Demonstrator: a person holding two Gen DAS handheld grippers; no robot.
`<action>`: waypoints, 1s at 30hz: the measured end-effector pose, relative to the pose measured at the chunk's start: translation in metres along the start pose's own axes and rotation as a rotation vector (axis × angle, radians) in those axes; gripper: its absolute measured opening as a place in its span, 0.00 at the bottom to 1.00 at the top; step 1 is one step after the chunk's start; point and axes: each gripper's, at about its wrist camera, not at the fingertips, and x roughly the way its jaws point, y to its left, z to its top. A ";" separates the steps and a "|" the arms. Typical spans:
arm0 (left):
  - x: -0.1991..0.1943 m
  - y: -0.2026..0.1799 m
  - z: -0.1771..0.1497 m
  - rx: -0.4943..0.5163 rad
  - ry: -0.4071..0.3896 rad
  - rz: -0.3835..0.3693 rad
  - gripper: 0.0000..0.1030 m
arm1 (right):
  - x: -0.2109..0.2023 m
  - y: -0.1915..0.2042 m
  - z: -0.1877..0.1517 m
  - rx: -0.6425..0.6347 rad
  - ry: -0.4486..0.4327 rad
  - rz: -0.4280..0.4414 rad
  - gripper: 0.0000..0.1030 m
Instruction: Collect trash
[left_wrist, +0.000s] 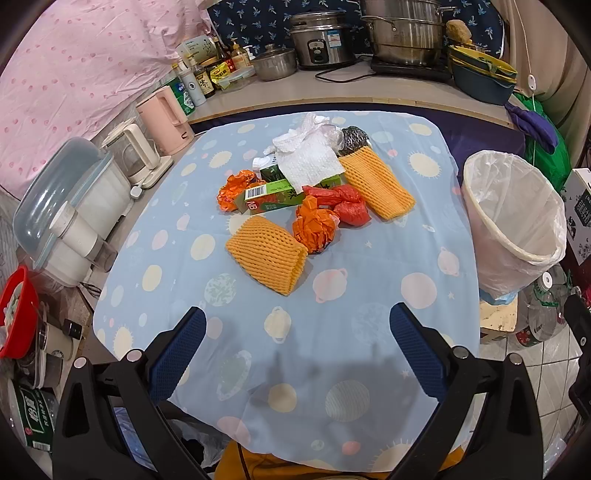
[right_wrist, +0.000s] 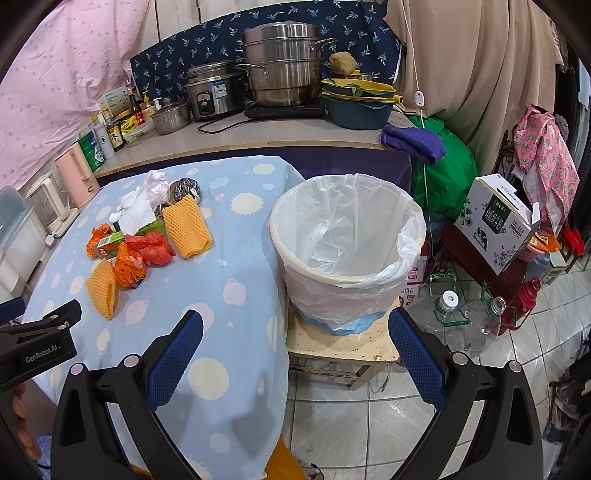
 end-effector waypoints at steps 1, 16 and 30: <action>0.000 0.000 0.000 0.000 0.000 -0.001 0.92 | 0.002 0.000 0.001 -0.001 0.001 0.004 0.93; 0.000 0.004 -0.001 -0.002 0.002 0.003 0.92 | 0.000 0.002 0.000 -0.005 0.001 0.028 0.93; 0.001 0.006 -0.002 0.000 0.001 0.004 0.92 | -0.002 -0.001 -0.001 -0.003 0.002 0.032 0.93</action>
